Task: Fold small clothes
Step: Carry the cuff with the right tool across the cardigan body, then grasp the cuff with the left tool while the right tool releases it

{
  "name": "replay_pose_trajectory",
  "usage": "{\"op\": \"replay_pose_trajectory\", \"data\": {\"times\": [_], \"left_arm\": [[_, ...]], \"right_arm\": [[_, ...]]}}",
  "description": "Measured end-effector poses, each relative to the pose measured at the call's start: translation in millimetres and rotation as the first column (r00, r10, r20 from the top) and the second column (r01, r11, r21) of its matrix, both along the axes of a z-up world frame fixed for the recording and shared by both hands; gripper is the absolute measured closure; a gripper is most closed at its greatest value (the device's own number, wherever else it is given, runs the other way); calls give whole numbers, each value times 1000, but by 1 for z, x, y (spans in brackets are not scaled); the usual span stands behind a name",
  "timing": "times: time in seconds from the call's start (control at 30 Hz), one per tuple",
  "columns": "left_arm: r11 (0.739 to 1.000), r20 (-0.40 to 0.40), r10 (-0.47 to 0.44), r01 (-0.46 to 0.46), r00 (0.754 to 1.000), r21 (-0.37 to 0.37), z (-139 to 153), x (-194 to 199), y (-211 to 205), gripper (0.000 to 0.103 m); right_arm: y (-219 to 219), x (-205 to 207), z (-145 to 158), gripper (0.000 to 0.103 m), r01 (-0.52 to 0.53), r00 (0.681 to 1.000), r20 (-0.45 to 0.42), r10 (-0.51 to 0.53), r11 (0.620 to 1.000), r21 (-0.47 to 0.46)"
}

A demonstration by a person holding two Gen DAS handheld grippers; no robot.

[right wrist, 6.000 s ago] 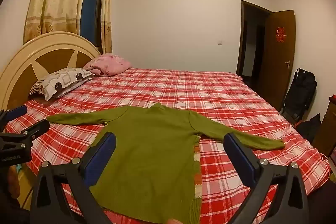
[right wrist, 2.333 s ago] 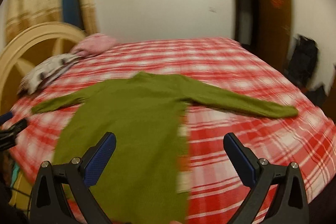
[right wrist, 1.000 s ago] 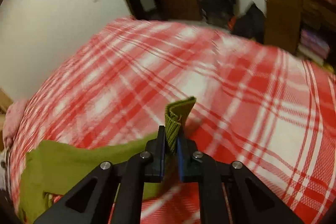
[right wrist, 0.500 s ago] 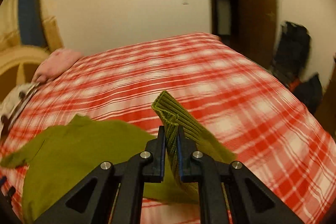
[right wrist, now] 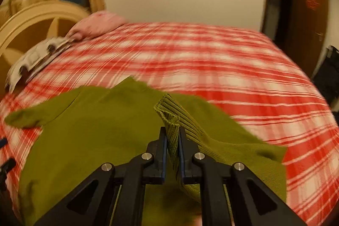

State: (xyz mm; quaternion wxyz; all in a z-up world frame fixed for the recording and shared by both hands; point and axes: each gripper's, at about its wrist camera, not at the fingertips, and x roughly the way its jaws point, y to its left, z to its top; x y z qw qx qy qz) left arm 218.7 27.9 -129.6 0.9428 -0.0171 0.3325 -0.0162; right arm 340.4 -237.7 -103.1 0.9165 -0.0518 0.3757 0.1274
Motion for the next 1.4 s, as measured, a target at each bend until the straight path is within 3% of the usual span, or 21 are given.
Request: {"op": "replay_pose_trajectory", "data": {"times": [0.03,0.07,0.1,0.17,0.23,0.33,0.53,0.7,0.87,0.93,1.03,1.1,1.17,1.4], "left_arm": [[1000,0,-8,8,1000,0,1,1,-3,0],[1000,-3,-18,18,1000,0,2,3,-6,0],[1000,-8,-27,27,1000,-1,3,5,-9,0],[999,-17,-48,48,999,-7,4,8,-17,0],[998,-21,-64,64,998,-11,4,12,-26,0],[995,-30,-99,99,995,-31,3,24,-46,0],[973,-91,-219,211,971,-95,-10,67,-117,0],[960,-142,-263,244,954,-139,-25,103,-165,19],[946,-202,-303,268,931,-186,-40,131,-195,20],[939,-263,-324,275,909,-206,-53,141,-206,28],[942,-242,-322,284,915,-180,-55,140,-214,36],[940,-235,-327,290,915,-180,-52,139,-214,68],[928,-232,-348,299,908,-223,-50,140,-210,89],[915,-130,-349,308,928,-260,-16,136,-196,93]], "right_arm": [[6,1,-8,93,-26,999,-23,26,999,22],[10,1,-16,87,-50,997,-52,53,998,47],[12,0,-24,60,-68,994,-83,73,996,63],[11,-8,-33,24,-106,985,-121,122,986,129],[-1,-25,-31,24,-137,983,-95,154,976,169],[-28,-46,-23,24,-102,994,-24,105,987,121],[-105,-65,-20,24,125,985,115,-128,991,39],[-141,-77,-24,24,234,950,189,-247,968,91],[-150,-83,-23,24,224,943,225,-245,968,115],[-147,-86,-24,24,213,944,233,-233,971,107],[-143,-90,-22,24,207,941,252,-227,973,101],[-144,-91,-23,24,210,940,252,-232,972,109],[-147,-91,-23,24,226,935,252,-248,968,112],[-150,-92,-25,24,261,926,250,-284,958,118]]}}
